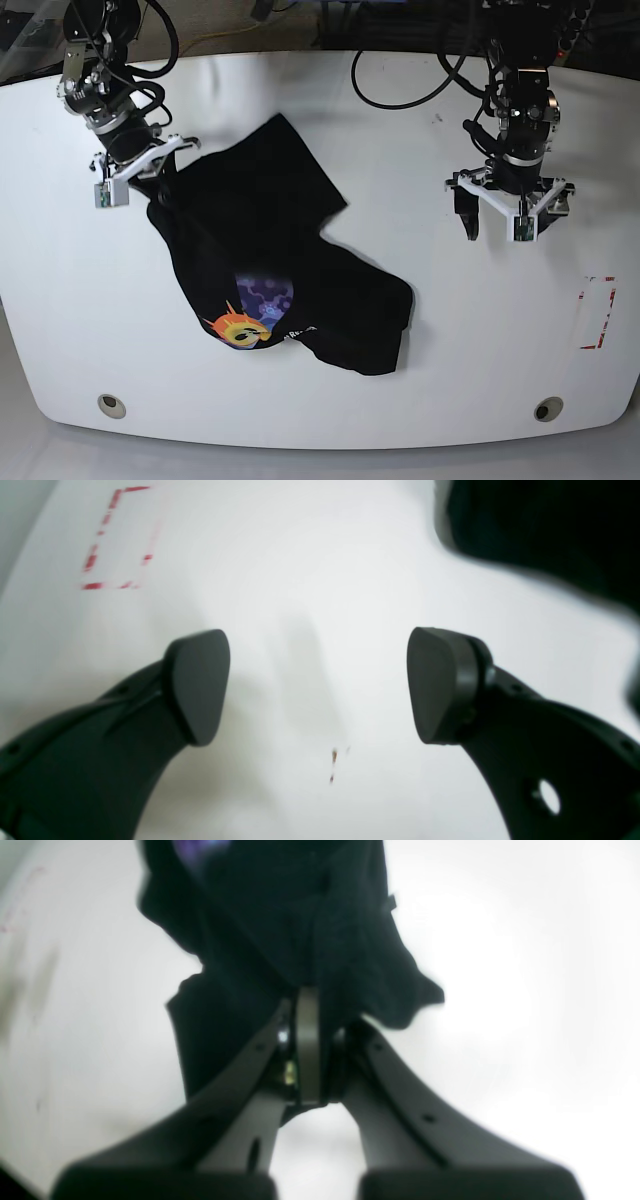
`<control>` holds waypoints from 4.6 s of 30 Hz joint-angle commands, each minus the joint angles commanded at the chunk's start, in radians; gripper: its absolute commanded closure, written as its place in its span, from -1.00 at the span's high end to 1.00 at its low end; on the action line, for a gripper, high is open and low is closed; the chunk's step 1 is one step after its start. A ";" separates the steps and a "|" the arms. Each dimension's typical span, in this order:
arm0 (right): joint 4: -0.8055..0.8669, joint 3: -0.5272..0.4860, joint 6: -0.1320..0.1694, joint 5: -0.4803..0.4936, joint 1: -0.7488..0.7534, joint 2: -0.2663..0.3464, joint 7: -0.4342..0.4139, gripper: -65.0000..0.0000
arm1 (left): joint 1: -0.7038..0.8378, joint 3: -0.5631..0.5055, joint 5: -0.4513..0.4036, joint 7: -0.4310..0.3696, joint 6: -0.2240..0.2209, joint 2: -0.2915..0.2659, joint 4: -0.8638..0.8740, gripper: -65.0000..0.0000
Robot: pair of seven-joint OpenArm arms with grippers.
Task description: Fold the T-shirt properly
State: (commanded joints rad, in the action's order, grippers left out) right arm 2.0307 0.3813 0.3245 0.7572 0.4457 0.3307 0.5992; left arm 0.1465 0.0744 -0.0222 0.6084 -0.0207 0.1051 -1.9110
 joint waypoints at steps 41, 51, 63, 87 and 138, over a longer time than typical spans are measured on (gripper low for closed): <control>-0.021 0.278 0.153 0.074 0.238 -0.049 0.000 -1.00 | -0.410 -0.209 0.003 -0.299 0.000 -0.241 0.875 0.60; -0.049 0.282 0.152 0.074 0.173 -0.049 0.080 -1.00 | -0.499 -0.210 0.003 -0.313 0.000 -0.262 1.034 -0.65; -0.049 0.279 0.152 0.072 0.094 -0.048 0.150 -1.00 | -0.416 -0.207 0.002 -0.261 -0.003 -0.196 0.813 -0.98; -0.049 0.276 0.153 0.072 0.044 -0.057 0.187 -1.00 | -0.466 -0.213 0.003 -0.311 0.025 -0.212 0.881 0.80; -0.051 0.275 0.152 0.074 0.026 -0.057 0.187 -1.00 | -0.362 -0.212 0.029 -0.222 0.336 -0.172 0.753 -0.16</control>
State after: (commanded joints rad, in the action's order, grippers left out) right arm 1.9801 0.6559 0.4764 0.8309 0.4718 0.2739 0.7864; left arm -0.2156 -0.1373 0.0069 0.3859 0.3153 -0.0667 -1.1577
